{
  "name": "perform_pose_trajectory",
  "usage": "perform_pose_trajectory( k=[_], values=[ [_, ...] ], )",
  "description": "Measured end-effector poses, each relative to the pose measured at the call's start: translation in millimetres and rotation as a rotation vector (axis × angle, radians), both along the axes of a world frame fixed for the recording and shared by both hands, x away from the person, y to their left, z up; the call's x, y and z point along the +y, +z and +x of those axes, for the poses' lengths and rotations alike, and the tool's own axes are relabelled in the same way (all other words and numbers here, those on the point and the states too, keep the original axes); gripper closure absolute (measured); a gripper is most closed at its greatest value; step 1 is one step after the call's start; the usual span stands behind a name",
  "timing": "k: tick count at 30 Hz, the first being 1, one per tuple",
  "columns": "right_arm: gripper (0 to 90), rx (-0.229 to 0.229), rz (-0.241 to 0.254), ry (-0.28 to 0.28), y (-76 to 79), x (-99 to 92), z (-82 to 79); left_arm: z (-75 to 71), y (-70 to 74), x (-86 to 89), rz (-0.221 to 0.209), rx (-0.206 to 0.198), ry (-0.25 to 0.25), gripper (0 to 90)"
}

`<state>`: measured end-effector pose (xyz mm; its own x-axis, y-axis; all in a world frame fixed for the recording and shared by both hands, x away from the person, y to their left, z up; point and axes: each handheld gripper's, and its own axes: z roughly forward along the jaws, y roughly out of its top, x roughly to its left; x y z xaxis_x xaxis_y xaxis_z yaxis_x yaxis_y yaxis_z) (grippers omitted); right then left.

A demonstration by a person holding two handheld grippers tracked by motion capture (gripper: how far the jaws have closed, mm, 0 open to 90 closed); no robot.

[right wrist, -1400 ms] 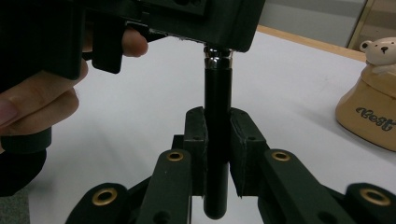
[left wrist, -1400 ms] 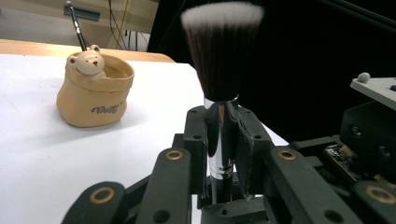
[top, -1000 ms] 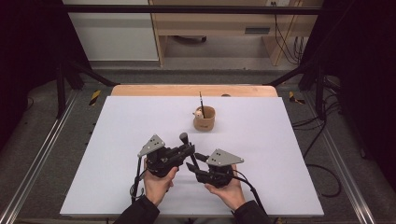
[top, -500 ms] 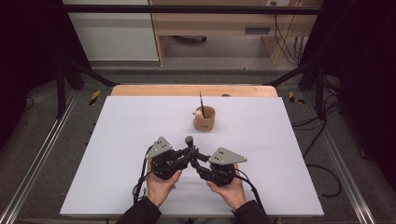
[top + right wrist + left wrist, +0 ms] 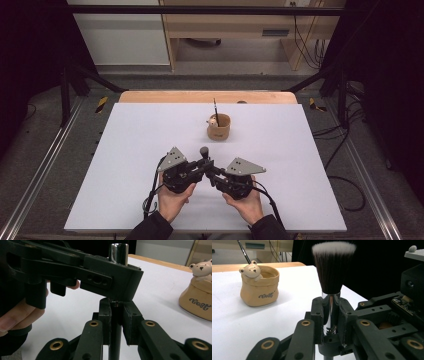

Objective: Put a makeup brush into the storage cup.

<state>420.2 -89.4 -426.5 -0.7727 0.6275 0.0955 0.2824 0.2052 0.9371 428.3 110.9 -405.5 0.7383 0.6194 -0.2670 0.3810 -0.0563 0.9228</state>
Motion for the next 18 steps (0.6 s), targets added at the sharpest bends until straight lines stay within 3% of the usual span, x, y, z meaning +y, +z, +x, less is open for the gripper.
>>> perform_pose_trajectory(
  k=[3,11,18],
  values=[
    [78.9,-0.001,0.002,-0.001,0.1,-0.4,0.1,0.4,0.2,-0.4,0.0,-0.003,0.003,75.8],
    [78.9,0.011,0.013,-0.032,-2.1,-6.7,4.9,3.1,3.2,3.0,0.014,-0.011,-0.009,55.6],
    [78.8,0.014,0.015,-0.063,-2.2,-15.2,9.3,5.3,8.2,13.2,0.029,-0.029,0.011,39.2]
  ],
)
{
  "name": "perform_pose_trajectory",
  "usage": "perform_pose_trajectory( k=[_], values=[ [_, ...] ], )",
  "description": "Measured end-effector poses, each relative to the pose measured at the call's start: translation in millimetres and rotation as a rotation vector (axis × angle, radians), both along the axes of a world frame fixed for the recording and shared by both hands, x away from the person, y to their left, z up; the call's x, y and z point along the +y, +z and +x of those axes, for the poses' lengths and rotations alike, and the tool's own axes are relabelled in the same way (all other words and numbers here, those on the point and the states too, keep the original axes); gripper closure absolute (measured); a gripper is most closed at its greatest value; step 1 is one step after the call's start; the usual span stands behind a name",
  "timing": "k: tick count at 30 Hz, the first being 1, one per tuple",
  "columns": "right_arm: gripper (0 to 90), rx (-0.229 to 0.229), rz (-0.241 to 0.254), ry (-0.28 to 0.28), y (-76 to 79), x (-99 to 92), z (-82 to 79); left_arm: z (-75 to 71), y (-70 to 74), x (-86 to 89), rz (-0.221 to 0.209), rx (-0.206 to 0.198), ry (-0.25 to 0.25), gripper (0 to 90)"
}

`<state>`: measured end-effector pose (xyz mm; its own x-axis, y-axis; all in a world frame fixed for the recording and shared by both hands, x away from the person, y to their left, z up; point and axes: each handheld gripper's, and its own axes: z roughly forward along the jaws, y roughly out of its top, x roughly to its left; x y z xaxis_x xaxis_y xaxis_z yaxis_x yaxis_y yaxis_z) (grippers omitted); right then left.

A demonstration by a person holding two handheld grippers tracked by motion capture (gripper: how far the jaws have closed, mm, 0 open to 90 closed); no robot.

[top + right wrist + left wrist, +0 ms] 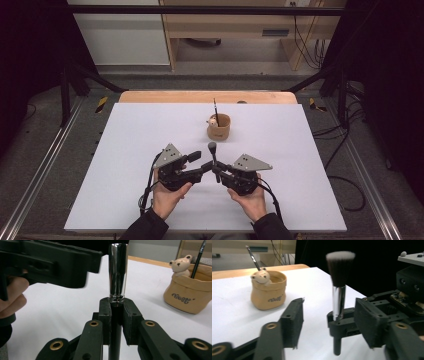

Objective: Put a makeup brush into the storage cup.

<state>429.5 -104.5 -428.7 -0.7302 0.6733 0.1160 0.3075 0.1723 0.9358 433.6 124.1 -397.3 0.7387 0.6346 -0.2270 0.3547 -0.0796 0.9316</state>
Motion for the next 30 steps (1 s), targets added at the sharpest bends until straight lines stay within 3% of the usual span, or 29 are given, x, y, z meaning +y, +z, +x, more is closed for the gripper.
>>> perform_pose_trajectory(
  k=[11,15,20,30],
  values=[
    [78.8,-0.006,0.007,-0.044,2.3,-12.9,5.1,0.2,6.0,24.7,0.048,-0.009,0.051,19.2],
    [78.8,-0.009,0.012,-0.052,4.2,-16.6,5.6,-0.6,6.0,33.0,0.069,-0.006,0.061,15.6],
    [78.8,-0.019,0.021,-0.065,7.7,-21.4,6.8,-2.0,3.1,45.5,0.126,-0.007,0.078,11.6],
    [78.8,-0.026,0.034,-0.097,12.7,-30.0,9.8,-2.2,-2.4,72.3,0.159,-0.007,0.121,9.0]
  ],
)
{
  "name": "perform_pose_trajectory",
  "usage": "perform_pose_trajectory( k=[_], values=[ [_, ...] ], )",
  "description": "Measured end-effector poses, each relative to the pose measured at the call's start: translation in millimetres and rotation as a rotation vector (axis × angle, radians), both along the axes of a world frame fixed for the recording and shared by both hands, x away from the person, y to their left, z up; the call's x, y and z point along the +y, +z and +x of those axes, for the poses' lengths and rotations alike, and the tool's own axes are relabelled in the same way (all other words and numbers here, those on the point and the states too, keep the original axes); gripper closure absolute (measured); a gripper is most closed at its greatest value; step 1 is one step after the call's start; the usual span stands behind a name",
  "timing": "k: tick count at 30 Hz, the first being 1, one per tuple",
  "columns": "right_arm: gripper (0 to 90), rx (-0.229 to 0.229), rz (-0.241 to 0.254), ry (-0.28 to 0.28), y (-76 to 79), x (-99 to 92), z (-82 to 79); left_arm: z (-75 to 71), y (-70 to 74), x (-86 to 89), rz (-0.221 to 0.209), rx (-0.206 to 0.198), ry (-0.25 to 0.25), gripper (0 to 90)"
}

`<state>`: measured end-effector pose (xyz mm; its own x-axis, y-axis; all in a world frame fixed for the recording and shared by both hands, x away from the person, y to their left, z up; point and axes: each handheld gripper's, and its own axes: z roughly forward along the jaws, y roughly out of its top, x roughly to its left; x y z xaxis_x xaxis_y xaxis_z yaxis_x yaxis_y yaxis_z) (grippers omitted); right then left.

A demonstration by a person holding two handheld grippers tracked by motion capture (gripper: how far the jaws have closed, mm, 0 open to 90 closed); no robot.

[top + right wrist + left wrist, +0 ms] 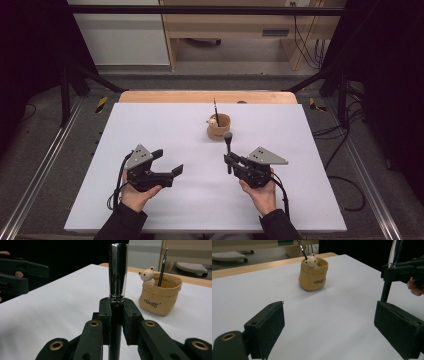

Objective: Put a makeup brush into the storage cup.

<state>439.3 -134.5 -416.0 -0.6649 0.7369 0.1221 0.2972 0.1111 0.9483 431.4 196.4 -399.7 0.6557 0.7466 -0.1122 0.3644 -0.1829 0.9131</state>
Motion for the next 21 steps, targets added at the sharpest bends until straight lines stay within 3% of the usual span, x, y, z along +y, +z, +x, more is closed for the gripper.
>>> perform_pose_trajectory(
  k=[21],
  values=[
    [78.8,-0.027,0.072,-0.063,23.7,-2.9,24.1,0.7,-13.0,32.6,0.051,0.022,0.078,8.6]
  ],
)
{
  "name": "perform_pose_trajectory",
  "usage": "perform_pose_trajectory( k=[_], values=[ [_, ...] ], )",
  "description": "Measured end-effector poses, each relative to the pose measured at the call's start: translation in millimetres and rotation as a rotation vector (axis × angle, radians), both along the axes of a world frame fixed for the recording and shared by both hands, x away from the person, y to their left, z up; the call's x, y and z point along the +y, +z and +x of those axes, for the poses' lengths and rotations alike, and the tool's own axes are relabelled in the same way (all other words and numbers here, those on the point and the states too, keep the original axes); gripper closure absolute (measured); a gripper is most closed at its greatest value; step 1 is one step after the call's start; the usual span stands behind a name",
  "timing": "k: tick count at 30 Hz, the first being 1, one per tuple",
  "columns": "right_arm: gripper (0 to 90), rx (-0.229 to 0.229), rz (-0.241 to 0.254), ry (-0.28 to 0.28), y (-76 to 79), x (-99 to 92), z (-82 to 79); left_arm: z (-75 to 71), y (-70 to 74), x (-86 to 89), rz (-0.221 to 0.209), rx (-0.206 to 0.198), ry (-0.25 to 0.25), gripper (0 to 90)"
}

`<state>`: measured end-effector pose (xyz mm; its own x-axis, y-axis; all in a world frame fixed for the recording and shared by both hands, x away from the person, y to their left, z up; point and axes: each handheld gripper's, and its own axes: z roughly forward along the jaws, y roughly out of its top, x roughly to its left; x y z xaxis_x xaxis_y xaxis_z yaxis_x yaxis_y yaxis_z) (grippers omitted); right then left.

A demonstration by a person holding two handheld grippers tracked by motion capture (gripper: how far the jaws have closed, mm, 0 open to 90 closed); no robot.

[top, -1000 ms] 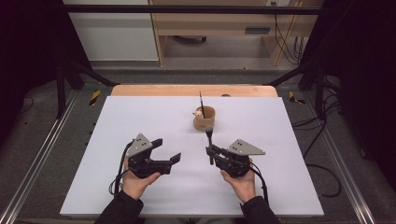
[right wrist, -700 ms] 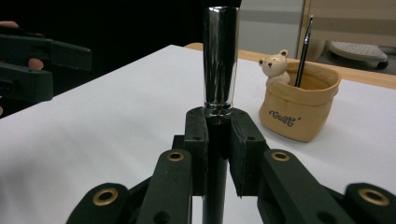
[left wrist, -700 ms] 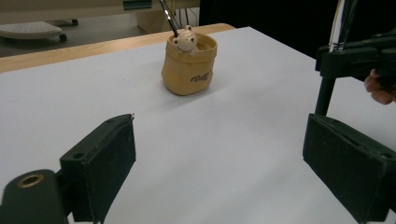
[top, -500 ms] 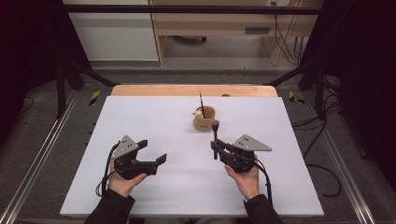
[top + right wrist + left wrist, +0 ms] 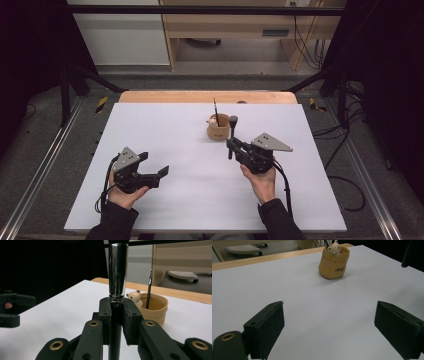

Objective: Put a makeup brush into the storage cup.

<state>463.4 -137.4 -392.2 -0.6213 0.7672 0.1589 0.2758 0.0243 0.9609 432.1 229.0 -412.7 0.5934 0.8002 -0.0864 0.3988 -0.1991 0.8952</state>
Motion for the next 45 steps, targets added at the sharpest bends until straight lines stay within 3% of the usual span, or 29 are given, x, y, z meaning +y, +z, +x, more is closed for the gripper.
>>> perform_pose_trajectory(
  k=[18,45],
  values=[
    [78.7,0.005,0.045,-0.076,17.9,-0.3,34.0,3.5,-8.1,0.9,0.05,0.02,0.008,8.6],
    [78.8,0.02,0.024,-0.161,22.2,14.6,87.8,5.7,-8.6,-0.1,0.076,0.018,0.013,8.6]
  ],
)
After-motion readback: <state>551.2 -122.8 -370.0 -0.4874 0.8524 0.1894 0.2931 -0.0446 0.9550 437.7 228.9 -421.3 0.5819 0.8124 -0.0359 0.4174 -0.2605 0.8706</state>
